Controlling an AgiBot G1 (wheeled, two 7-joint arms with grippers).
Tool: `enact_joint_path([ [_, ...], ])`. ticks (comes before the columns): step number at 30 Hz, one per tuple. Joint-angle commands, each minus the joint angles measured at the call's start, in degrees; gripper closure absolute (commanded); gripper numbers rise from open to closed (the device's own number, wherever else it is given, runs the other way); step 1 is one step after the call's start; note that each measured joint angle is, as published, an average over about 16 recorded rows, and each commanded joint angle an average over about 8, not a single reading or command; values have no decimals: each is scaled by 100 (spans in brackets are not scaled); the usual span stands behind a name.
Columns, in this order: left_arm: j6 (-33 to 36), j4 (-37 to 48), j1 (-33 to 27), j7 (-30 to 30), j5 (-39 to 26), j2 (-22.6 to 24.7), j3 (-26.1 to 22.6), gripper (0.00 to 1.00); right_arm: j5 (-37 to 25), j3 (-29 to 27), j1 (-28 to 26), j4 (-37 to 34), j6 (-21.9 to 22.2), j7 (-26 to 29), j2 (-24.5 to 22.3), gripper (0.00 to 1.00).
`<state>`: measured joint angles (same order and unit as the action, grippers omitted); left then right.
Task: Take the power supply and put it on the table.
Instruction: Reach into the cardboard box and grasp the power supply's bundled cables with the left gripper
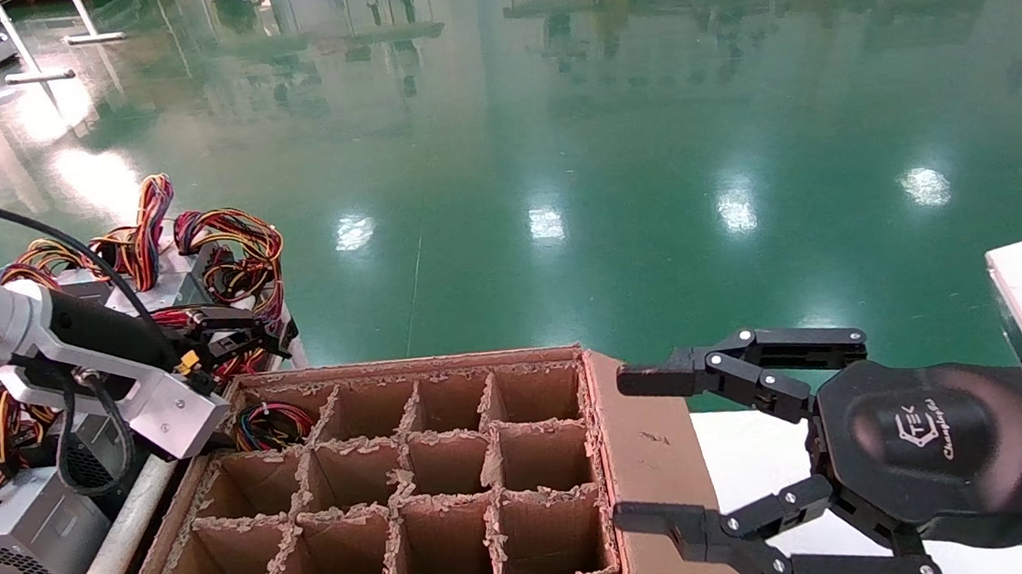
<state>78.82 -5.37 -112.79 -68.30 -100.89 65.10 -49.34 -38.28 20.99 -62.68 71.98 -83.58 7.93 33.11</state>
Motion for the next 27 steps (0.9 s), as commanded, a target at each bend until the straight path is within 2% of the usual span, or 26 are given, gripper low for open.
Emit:
enact_joint_path([
  [1, -94, 79, 7, -77, -5, 27, -1, 0, 0, 0, 0, 0, 0, 0, 0, 0],
  [7, -131, 229, 34, -199, 70, 91, 51, 0, 0, 0, 0, 0, 0, 0, 0, 0],
  [18, 338, 391, 74, -446, 123, 65, 79, 0, 0, 1, 0, 0, 0, 0, 0, 0],
  [27, 256, 428, 86, -656, 152, -31, 100, 0, 1, 1, 0, 0, 0, -1, 0, 0],
])
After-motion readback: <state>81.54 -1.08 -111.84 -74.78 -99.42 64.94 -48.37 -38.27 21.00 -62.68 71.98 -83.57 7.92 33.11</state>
